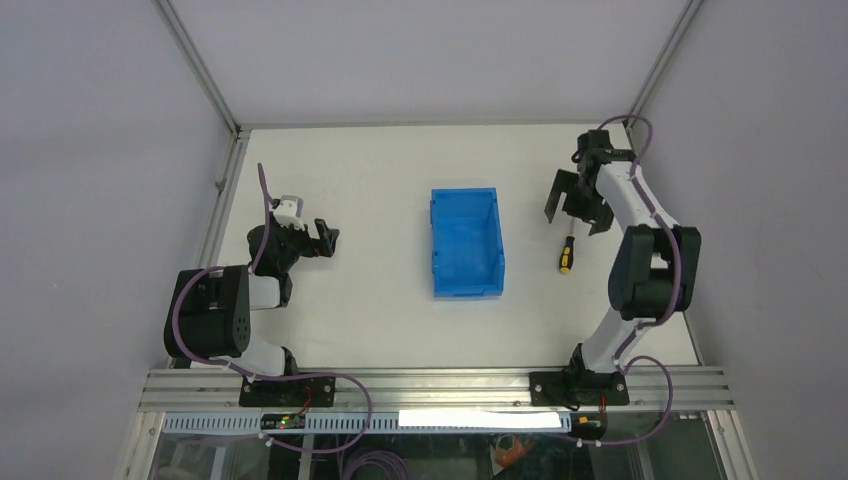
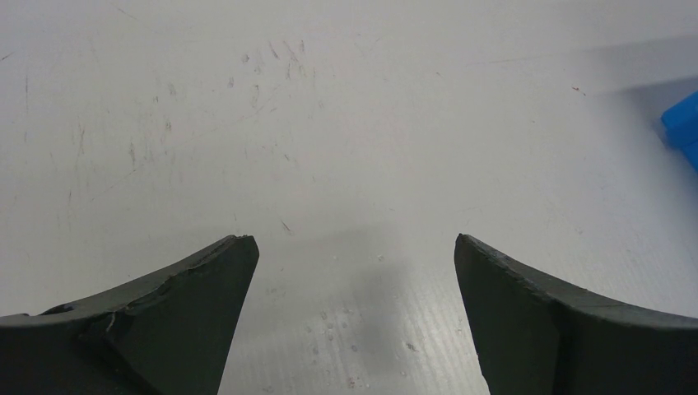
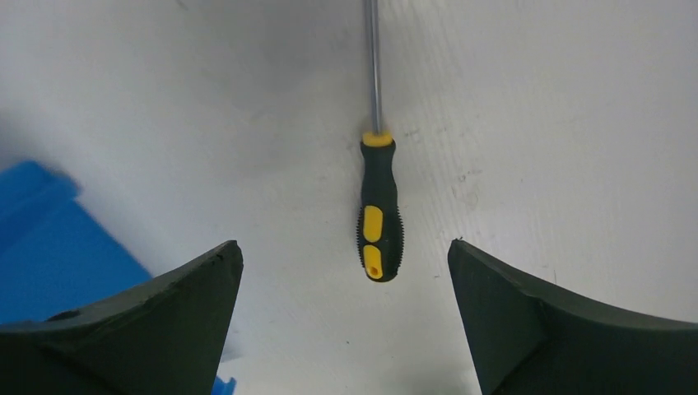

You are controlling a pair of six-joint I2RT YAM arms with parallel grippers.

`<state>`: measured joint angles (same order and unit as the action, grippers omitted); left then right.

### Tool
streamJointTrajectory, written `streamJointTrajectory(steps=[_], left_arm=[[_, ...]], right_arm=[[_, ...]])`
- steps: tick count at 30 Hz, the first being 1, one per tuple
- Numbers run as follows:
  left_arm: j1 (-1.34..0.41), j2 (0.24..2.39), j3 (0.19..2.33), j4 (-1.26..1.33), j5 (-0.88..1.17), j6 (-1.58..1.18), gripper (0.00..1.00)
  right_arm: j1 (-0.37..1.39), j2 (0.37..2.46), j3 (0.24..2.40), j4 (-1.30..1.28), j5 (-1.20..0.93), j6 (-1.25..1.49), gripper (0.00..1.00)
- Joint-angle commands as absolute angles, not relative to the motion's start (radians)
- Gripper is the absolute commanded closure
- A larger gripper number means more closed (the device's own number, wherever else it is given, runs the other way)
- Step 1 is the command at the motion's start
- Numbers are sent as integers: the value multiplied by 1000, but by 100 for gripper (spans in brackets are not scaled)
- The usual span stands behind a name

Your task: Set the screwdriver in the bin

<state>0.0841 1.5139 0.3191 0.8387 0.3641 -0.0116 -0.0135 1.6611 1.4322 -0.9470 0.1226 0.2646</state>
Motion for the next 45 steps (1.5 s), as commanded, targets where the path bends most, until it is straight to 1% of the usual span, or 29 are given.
streamJointTrajectory(steps=[1,2,6,10,11,12,13,14,16,18,19,26,31,37,42,45], left_arm=[[74,1513,337,910,354,-12,1],[74,1512,338,910,355,-11,1],[74,1513,337,910,354,-11,1],[74,1512,337,910,354,-11,1],[74,1512,338,909,355,-12,1],[74,1512,338,910,355,-10,1],[74,1513,338,909,355,-11,1],[74,1513,338,909,355,-11,1],[74,1513,338,909,354,-11,1],[74,1513,337,909,354,-11,1],[74,1513,338,908,354,-10,1],[74,1512,337,909,354,-11,1],[75,1512,337,909,354,-11,1],[74,1513,338,909,355,-11,1],[74,1512,338,910,355,-11,1],[75,1513,338,910,355,-11,1]], right_arm=[[-25,1743,1385,-1011,125,226,3],[-26,1774,1367,-980,129,224,4],[-26,1898,1318,-908,145,213,14],[-26,1957,1297,-858,184,207,24],[-26,1965,1296,-850,193,203,30],[-27,1970,1296,-847,204,196,38],[-26,1970,1296,-846,213,190,50],[-26,1968,1296,-848,224,186,59],[-26,1948,1298,-858,242,176,75],[-26,1910,1310,-879,252,163,96],[-26,1899,1320,-897,255,157,100],[-26,1780,1480,-1199,246,160,100],[-25,1699,1600,-1379,182,170,100],[10,1619,1741,-1498,121,189,100],[106,1598,1832,-1534,107,257,100],[220,1618,1862,-1498,85,321,100]])
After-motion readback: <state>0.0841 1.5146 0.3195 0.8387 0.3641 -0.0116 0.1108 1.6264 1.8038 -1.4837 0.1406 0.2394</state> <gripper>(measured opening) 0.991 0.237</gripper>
